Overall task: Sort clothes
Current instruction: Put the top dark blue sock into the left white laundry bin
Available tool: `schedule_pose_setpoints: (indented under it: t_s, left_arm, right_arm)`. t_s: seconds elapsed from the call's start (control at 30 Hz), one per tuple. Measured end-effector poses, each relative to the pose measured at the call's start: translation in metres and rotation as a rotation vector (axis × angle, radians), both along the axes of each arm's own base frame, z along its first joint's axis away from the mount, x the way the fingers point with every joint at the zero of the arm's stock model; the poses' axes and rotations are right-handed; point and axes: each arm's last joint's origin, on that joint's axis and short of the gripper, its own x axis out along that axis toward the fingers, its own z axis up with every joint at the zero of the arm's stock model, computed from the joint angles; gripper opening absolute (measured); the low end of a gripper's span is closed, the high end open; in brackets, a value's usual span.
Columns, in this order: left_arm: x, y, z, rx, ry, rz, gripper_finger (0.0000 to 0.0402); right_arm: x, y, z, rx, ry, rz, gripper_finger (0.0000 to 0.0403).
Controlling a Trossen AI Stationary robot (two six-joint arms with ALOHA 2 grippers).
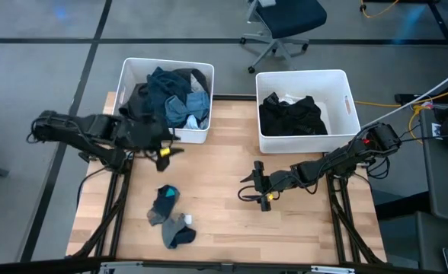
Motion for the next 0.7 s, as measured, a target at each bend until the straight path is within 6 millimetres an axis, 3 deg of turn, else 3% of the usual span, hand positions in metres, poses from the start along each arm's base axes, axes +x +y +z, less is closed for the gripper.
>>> schedule_pose_setpoints:
  t_s: [0.27, 0.7]
  left_arm:
    - [0.013, -0.047, -0.025, -0.093, 0.135, -0.076, 0.0196]
    - [0.031, -0.109, -0.086, -0.16, 0.419, 0.053, 0.0196]
  right_arm:
    - [0.0, 0.0, 0.0, 0.002, -0.005, 0.0, 0.0264]
    - [0.0, 0.0, 0.0, 0.002, -0.004, 0.0, 0.0264]
